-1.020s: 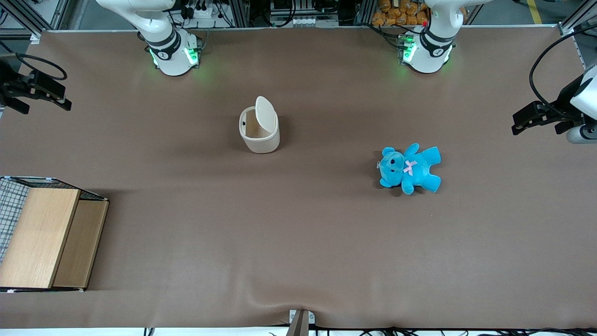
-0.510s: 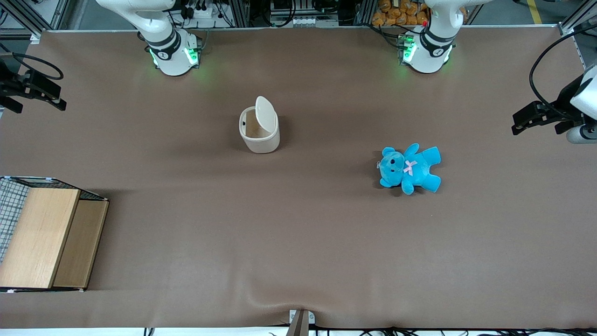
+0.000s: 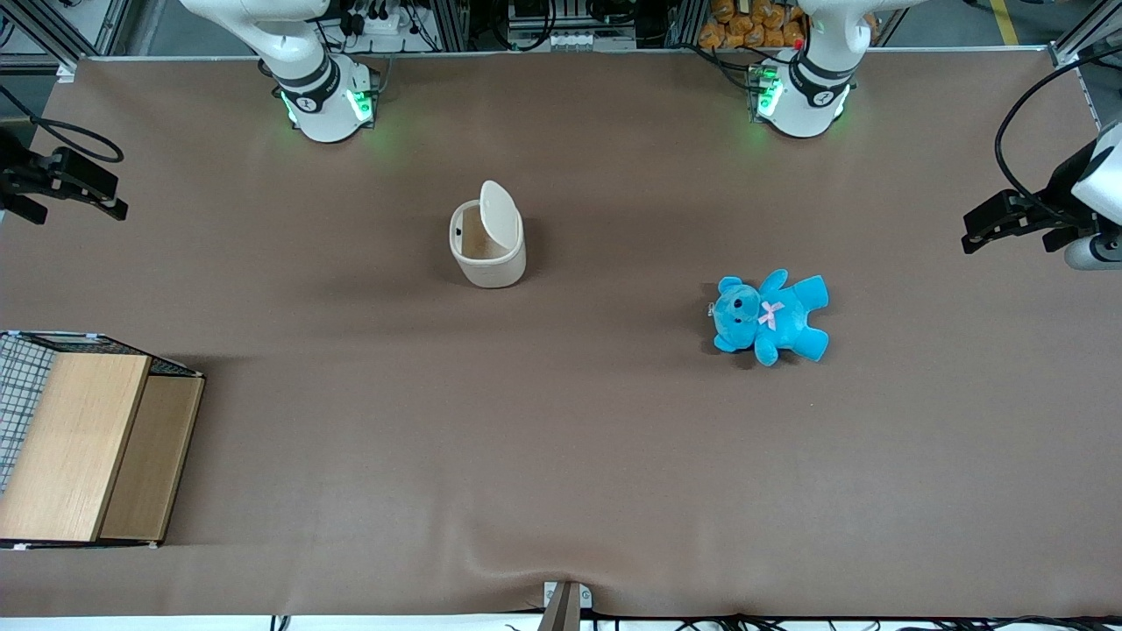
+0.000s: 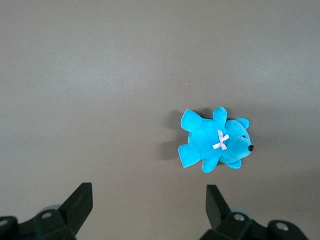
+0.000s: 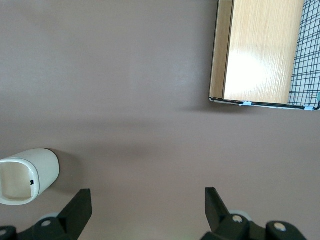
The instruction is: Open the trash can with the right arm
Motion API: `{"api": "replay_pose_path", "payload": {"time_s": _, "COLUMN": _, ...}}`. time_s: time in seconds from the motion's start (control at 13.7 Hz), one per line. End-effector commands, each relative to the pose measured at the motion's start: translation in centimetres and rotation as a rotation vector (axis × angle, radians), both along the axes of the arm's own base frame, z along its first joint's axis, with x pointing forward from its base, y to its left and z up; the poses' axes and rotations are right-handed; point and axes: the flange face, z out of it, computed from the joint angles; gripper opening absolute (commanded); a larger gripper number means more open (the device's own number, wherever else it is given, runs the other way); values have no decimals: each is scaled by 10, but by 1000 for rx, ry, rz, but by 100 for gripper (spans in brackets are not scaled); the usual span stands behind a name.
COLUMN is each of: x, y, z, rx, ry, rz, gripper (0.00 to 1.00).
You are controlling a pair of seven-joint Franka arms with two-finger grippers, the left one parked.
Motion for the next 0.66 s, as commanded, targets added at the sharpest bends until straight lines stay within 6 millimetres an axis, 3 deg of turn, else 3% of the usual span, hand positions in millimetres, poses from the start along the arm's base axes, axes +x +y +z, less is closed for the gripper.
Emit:
{"api": "replay_pose_path", "payload": {"time_s": 0.0, "x": -1, "y": -8, "z": 3, "rx": -17, "ry": -6, "rz": -11, "gripper": 100}}
{"api": "replay_pose_path", "payload": {"time_s": 0.58, "x": -2, "y": -7, "z": -1, "rx": -16, "ry": 19, "rz": -11, "gripper": 100}}
